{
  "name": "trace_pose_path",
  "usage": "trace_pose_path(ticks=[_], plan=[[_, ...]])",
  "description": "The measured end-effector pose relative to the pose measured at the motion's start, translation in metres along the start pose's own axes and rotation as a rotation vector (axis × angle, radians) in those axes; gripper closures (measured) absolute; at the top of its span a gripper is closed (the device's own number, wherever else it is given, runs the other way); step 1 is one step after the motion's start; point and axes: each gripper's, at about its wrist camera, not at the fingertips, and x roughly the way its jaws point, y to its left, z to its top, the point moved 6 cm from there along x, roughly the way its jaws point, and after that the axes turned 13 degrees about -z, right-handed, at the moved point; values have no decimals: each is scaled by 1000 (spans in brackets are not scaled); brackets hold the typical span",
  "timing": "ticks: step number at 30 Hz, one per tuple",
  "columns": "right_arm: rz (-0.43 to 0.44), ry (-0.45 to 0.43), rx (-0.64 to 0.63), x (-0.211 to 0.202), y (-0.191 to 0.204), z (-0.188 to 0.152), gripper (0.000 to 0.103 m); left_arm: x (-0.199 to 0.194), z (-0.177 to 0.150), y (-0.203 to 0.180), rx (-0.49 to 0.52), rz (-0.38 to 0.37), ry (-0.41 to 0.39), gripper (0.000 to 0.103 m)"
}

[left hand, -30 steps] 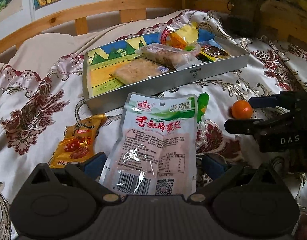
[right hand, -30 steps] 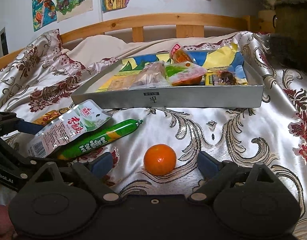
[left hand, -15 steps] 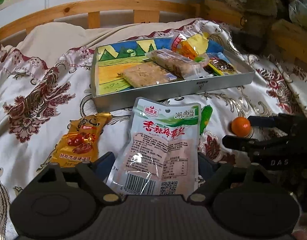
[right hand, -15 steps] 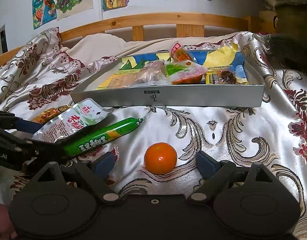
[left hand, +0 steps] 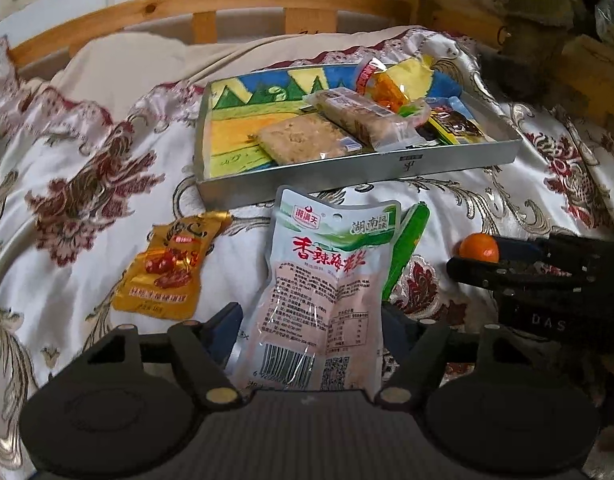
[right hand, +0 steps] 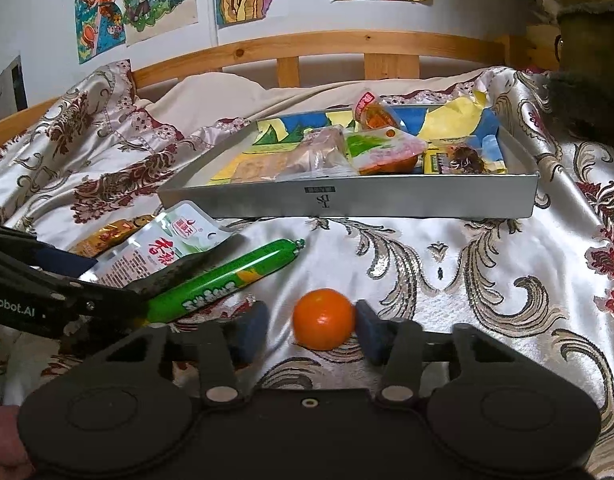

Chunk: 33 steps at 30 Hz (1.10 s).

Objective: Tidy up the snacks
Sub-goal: 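Grasp the pink-and-white snack bag with left tool while right tool approaches the orange, then lift the snack bag with left tool while right tool grasps the orange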

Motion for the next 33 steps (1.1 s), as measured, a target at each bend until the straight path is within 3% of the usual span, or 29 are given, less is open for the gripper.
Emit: trace_pose_path(ticks=[2,4,12,18,22,27,31,33], plan=[[8,6,-3,-2,2,0,67,-2,0,2,-56,-23,11,25],[21,5,-13,-4,5,-1,67,-1,-2,2,-80,-45,21,20],[79,6,-50,-6,19,-3,67,10,-7,-4,-11,-37,47,9],[93,26,-11,-2,15,-5,67,17,-10,-8,27,-25,67,7],[94,27,-8,-1,15,-5,67,15,-7,-4,1,-19,59,16],[93,26,-11,-1,14,-5,65,8,-3,6,-97,-65,20,25],[83,15,-23,-2,16,-5,54,4,1,11,-150,-81,6,35],[76,9,-36,-2,19,-5,53,3,4,15,-197,-85,10,41]])
